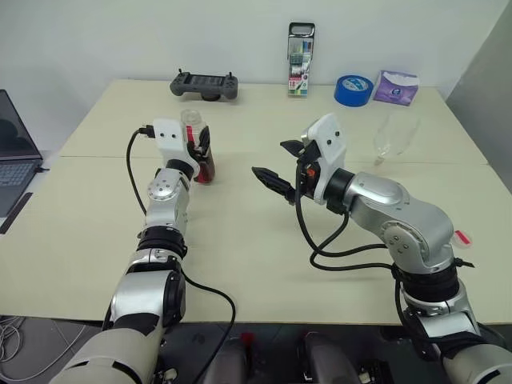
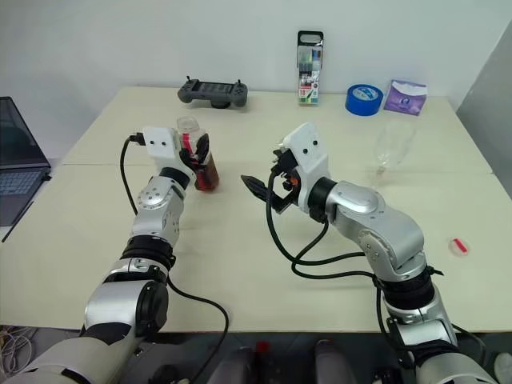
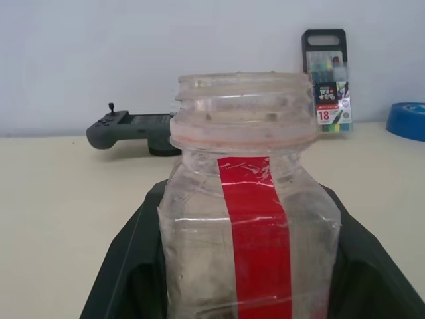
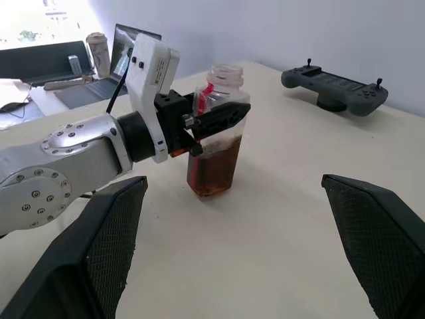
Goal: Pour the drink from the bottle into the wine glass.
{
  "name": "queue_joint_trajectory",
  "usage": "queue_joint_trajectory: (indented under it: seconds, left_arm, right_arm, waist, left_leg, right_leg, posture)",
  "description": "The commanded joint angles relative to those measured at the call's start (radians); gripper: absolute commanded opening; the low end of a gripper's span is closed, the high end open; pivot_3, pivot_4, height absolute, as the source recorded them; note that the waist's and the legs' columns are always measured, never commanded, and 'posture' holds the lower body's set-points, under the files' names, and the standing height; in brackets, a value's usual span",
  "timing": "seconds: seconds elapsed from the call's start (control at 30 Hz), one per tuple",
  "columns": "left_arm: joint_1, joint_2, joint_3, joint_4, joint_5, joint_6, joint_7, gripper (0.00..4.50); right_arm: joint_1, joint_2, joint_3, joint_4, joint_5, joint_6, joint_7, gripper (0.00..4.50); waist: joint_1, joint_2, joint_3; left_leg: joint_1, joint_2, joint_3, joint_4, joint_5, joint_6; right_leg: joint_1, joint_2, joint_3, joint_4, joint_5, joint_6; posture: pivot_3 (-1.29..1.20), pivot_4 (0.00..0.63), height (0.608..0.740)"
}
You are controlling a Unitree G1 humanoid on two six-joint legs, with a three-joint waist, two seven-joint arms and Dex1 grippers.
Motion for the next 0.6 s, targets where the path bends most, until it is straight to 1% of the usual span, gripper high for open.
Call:
queue_joint_trajectory:
  seconds: [0.03,0.07,0.13,0.17,0.27,0.33,0.6]
  left_arm:
    - [0.010,0.010,-0.006,-0.034,0.023,-0.026,0.021,2.00]
    - [0.018,0.012,-0.009,-0.039,0.029,-0.033,0.024,2.00]
    - [0.034,0.014,-0.016,-0.051,0.044,-0.044,0.032,2.73]
    - [0.042,0.013,-0.015,-0.057,0.045,-0.040,0.033,2.97]
    - [0.067,0.013,-0.010,-0.081,0.052,-0.037,0.046,3.93]
    - [0.082,0.012,-0.007,-0.097,0.056,-0.029,0.060,4.47]
    - [0.167,0.006,0.004,-0.214,0.037,0.064,0.069,4.47]
  right_arm:
    - [-0.014,0.002,-0.026,-0.020,-0.011,-0.019,0.014,4.50]
    - [-0.014,0.003,-0.029,-0.018,-0.014,-0.020,0.016,4.50]
    - [-0.014,0.002,-0.032,-0.015,-0.020,-0.022,0.022,4.50]
    - [-0.014,0.001,-0.032,-0.014,-0.023,-0.022,0.025,4.50]
    - [-0.013,-0.001,-0.039,-0.013,-0.031,-0.021,0.033,4.50]
    - [-0.012,-0.002,-0.043,-0.013,-0.033,-0.021,0.037,4.50]
    - [-0.014,-0.007,-0.056,-0.010,-0.038,-0.021,0.049,4.50]
  waist:
    - [-0.001,0.000,0.000]
    - [-0.001,0.000,0.000]
    - [-0.001,0.000,0.000]
    - [-0.001,0.000,0.000]
    - [-0.002,0.000,0.000]
    - [-0.002,0.000,0.000]
    - [-0.002,0.000,0.000]
  left_leg:
    - [0.000,0.001,0.000,0.000,0.000,0.000]
    - [0.001,0.001,-0.001,0.000,0.000,0.000]
    - [0.001,0.001,-0.001,0.000,0.000,0.000]
    - [0.001,0.001,-0.001,0.000,0.000,0.000]
    - [0.001,0.001,0.000,0.000,0.000,0.000]
    - [0.001,0.001,0.000,0.001,0.000,0.000]
    - [0.001,0.001,0.000,0.001,0.000,0.000]
  right_leg:
    - [0.000,0.001,0.000,0.000,0.000,0.000]
    - [0.001,0.001,-0.001,0.001,0.000,0.000]
    - [0.001,0.001,-0.001,0.001,0.000,0.000]
    - [0.001,0.001,-0.001,0.001,0.000,0.000]
    - [0.001,0.001,0.000,0.000,0.000,0.000]
    - [0.001,0.001,0.000,0.000,0.000,0.000]
    - [0.001,0.001,0.000,0.000,0.000,0.000]
  posture:
    - [0.00,0.150,0.740]
    - [0.00,0.150,0.740]
    - [0.00,0.150,0.740]
    - [0.00,0.150,0.740]
    - [0.00,0.150,0.740]
    - [0.00,0.150,0.740]
    - [0.00,0.150,0.740]
